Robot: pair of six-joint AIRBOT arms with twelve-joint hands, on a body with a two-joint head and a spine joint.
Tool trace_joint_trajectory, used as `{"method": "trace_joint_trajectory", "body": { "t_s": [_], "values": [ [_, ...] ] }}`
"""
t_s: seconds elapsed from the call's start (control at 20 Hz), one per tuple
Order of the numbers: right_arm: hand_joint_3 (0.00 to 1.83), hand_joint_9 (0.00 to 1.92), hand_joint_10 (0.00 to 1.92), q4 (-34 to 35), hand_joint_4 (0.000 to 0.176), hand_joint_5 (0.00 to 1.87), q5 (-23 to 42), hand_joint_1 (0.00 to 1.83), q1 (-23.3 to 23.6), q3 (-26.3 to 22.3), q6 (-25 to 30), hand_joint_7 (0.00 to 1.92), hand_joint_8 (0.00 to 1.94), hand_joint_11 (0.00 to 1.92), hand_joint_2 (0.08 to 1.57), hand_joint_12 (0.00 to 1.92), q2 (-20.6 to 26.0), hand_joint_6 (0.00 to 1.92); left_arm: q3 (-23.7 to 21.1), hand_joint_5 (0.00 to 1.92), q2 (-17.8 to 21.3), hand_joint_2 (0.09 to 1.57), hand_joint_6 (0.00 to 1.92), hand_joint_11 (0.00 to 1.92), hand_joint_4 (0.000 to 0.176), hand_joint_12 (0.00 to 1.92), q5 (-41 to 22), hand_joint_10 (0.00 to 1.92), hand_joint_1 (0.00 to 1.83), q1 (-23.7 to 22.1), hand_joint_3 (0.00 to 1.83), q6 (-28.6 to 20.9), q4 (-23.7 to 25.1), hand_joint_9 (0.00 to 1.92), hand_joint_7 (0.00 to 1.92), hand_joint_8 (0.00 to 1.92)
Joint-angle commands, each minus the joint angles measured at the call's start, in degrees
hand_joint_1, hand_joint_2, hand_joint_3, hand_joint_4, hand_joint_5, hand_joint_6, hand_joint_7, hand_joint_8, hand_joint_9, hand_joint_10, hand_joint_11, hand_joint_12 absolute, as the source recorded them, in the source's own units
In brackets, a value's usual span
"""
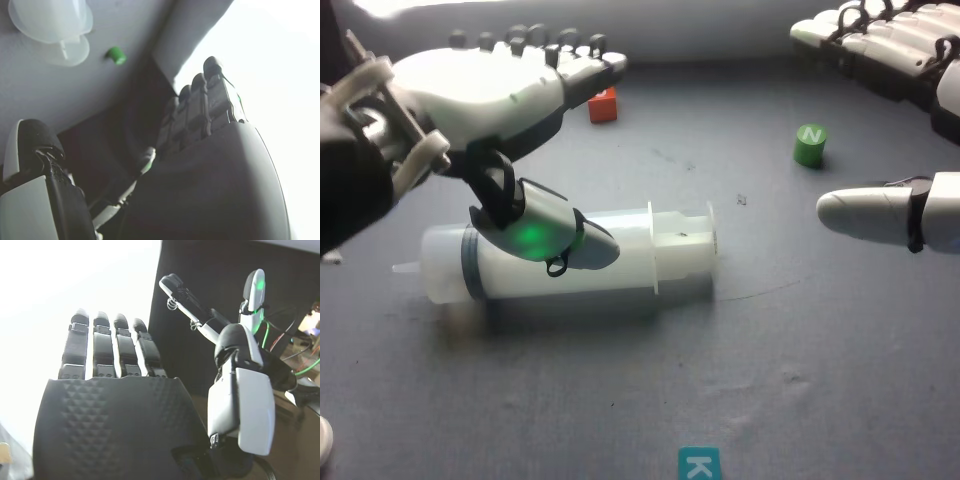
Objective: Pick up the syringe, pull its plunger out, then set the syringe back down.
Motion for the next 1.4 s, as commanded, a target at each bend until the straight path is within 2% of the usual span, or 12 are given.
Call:
{"method": "trace_joint_trajectory", "body": {
  "t_s": [0.0, 0.05, 0.15, 0.25, 0.3, 0.8, 0.95, 1.05, 1.1, 1.2, 1.25, 1.35],
  "values": [
    [0.00, 0.00, 0.00, -0.56, 0.000, 0.00, 6.86, 0.22, 0.54, 0.05, 0.41, 0.00, 0.00, 0.00, 1.12, 0.00, 0.28, 0.00, 0.20, 0.00, -0.48, 0.91, 0.00, 0.05, 0.000, 0.15, -4.59, 0.01, 0.75, 0.77, 0.00, -4.88, 5.50, 0.02, 0.00, 0.00],
    [0.00, 0.00, 0.00, 0.14, 0.000, 0.00, 6.81, 0.25, 0.54, 0.05, 0.21, 0.00, 0.00, 0.00, 1.11, 0.00, 0.28, 0.00, 0.44, 0.00, -1.10, 0.93, 0.00, 0.05, 0.000, 0.15, -6.53, 0.01, 0.76, 3.00, 0.00, -9.62, 8.37, 0.02, 0.01, 0.00],
    [0.00, 0.00, 0.00, 0.42, 0.000, 0.00, 6.74, 0.23, 0.53, 0.08, -0.05, 0.00, 0.00, 0.00, 1.11, 0.00, 0.28, 0.00, 0.86, 0.00, -2.08, 0.94, 0.00, 0.04, 0.000, 0.15, -8.73, 0.00, 0.74, 5.53, 0.01, -12.78, 10.53, 0.01, 0.00, 0.00],
    [0.00, 0.00, 0.00, 0.42, 0.000, 0.00, 6.71, 0.26, 0.53, 0.08, -0.06, 0.00, 0.00, 0.00, 1.10, 0.00, 0.27, 0.00, 1.81, 0.01, -3.15, 0.98, 0.00, 0.04, 0.000, 0.16, -8.71, 0.01, 0.83, 6.88, 0.02, -12.88, 11.17, 0.03, 0.02, 0.01],
    [0.00, 0.00, 0.00, 0.41, 0.000, 0.00, 6.65, 0.22, 0.53, 0.08, -0.13, 0.00, 0.00, 0.02, 1.09, 0.01, 0.25, 0.00, 2.54, 0.00, -3.93, 0.95, 0.00, 0.05, 0.000, 0.17, -8.48, 0.01, 0.77, 7.63, 0.00, -12.87, 11.31, 0.03, 0.02, 0.00],
    [0.00, 0.02, 0.01, 0.41, 0.000, 0.00, 6.62, 0.27, 0.47, 0.07, -0.73, 0.01, 0.00, 0.03, 1.09, 0.02, 0.06, 0.00, 9.64, 0.00, -11.41, 0.92, 0.00, 0.05, 0.000, 0.19, -8.39, 0.01, 0.71, 12.18, 0.00, -11.75, 12.16, 0.04, 0.04, 0.01],
    [0.00, 0.02, 0.01, 0.41, 0.000, 0.00, 6.64, 0.26, 0.49, 0.07, -0.94, 0.01, 0.01, 0.03, 1.09, 0.03, -0.02, 0.00, 11.41, 0.03, -12.65, 0.90, 0.01, 0.07, 0.000, 0.21, -8.40, 0.01, 0.80, 13.52, 0.00, -11.75, 12.61, 0.07, 0.07, 0.02],
    [0.00, 0.02, 0.00, 0.41, 0.000, 0.00, 6.69, 0.25, 0.49, 0.07, -0.94, 0.01, 0.00, 0.03, 1.10, 0.04, -0.03, 0.00, 12.51, 0.00, -13.19, 0.90, 0.00, 0.06, 0.000, 0.20, -8.40, 0.01, 0.76, 14.42, 0.00, -11.77, 13.00, 0.06, 0.06, 0.01],
    [0.00, 0.02, 0.00, 0.41, 0.000, 0.00, 6.71, 0.22, 0.49, 0.07, -0.97, 0.01, 0.00, 0.03, 1.10, 0.05, -0.03, 0.00, 12.98, 0.00, -13.44, 0.92, 0.00, 0.03, 0.000, 0.19, -8.41, 0.00, 0.83, 14.84, 0.00, -11.82, 13.00, 0.04, 0.05, 0.00],
    [0.00, 0.02, 0.00, 0.41, 0.000, 0.00, 6.80, 0.23, 0.48, 0.07, -1.01, 0.01, 0.00, 0.00, 1.09, 0.13, -0.03, 0.00, 13.87, 0.00, -14.02, 0.90, 0.00, 0.04, 0.000, 0.20, -8.50, 0.00, 0.81, 15.63, 0.00, -12.09, 13.08, 0.03, 0.04, 0.00],
    [0.00, 0.01, 0.00, 0.41, 0.000, 0.00, 6.92, 0.21, 0.47, 0.07, -1.01, 0.00, 0.00, 0.00, 1.10, 0.09, -0.04, 0.00, 14.31, 0.00, -14.35, 0.90, 0.00, 0.06, 0.000, 0.21, -8.51, 0.01, 0.76, 16.03, 0.00, -12.20, 13.24, 0.05, 0.05, 0.00],
    [0.00, 0.01, 0.01, 0.41, 0.000, 0.00, 7.08, 0.22, 0.48, 0.07, -1.00, 0.01, 0.00, 0.02, 1.09, 0.04, -0.04, 0.00, 14.95, 0.00, -14.93, 0.91, 0.00, 0.03, 0.000, 0.20, -8.61, 0.00, 0.81, 16.73, 0.00, -12.88, 13.86, 0.04, 0.04, 0.00]
  ]
}}
